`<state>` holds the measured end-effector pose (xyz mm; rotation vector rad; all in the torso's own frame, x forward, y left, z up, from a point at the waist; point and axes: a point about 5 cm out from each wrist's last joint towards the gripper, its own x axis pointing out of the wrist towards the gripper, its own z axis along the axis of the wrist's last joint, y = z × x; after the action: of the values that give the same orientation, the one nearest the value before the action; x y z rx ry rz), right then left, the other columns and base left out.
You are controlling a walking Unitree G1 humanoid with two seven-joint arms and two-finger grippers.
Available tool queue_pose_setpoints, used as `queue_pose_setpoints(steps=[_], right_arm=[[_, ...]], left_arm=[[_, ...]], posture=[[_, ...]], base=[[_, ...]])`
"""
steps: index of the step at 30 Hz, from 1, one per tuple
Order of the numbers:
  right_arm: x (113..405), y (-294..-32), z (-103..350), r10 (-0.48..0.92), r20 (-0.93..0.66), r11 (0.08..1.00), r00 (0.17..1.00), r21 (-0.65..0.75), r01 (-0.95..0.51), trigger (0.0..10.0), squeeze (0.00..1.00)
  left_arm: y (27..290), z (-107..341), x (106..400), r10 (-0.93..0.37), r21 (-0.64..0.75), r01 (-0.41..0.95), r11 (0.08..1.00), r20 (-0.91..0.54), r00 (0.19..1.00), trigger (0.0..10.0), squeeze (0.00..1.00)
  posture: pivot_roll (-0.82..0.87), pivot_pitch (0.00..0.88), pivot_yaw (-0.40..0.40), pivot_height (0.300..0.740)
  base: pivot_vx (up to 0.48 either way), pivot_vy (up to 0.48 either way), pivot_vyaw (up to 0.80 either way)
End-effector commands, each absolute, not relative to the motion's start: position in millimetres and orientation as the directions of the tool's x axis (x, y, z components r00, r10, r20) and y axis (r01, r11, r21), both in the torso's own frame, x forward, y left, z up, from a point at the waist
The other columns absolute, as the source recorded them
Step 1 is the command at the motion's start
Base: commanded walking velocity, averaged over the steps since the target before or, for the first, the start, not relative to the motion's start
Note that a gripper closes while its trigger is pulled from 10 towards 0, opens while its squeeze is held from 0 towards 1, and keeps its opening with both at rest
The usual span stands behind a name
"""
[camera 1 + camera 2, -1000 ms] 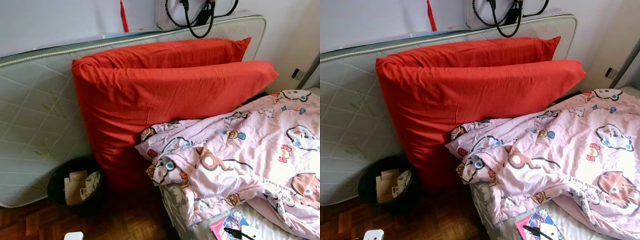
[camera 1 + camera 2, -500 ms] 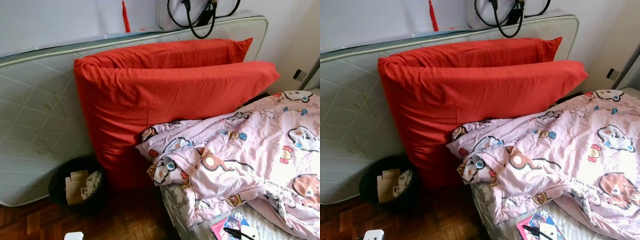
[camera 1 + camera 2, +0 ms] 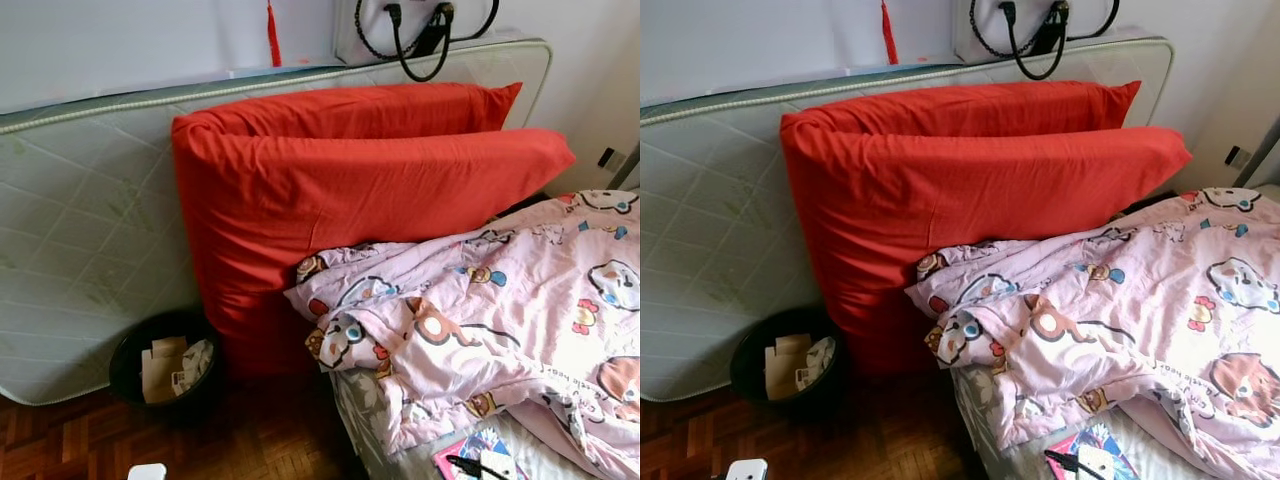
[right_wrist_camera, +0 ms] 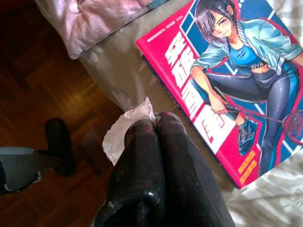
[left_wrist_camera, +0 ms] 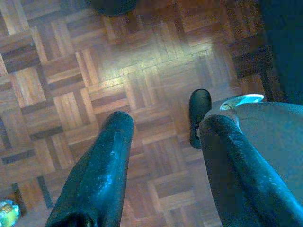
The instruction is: Clean up the room
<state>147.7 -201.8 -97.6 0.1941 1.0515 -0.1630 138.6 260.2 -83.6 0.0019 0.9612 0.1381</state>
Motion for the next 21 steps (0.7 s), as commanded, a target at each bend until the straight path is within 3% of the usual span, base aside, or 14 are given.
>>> queue_pose_setpoints(steps=[1, 8, 21], right_arm=[[147.1, -204.6, -97.3, -0.048, -0.872, 0.970, 0.488, 0.075, 0.231, 10.0, 0.00], [147.5, -204.0, -97.1, -0.043, -0.868, 0.969, 0.494, 0.085, 0.234, 10.0, 0.00], [148.2, -204.6, -96.5, -0.040, -0.862, 0.965, 0.506, 0.099, 0.245, 10.0, 0.00]], left_arm=[[260.8, -84.9, 135.5, 0.115, 0.075, -0.095, 0.993, -0.830, 0.546, 10.0, 0.00], [261.1, -84.8, 135.3, 0.115, 0.075, -0.096, 0.993, -0.830, 0.546, 10.0, 0.00], [260.6, -85.0, 135.3, 0.111, 0.073, -0.092, 0.993, -0.830, 0.546, 10.0, 0.00]], posture=[[0.05, 0.000, 0.003, 0.740], [0.05, 0.000, 0.004, 0.740], [0.05, 0.000, 0.005, 0.740]], base=[[0.000, 0.000, 0.00], [0.000, 0.094, 0.00], [0.000, 0.480, 0.00]])
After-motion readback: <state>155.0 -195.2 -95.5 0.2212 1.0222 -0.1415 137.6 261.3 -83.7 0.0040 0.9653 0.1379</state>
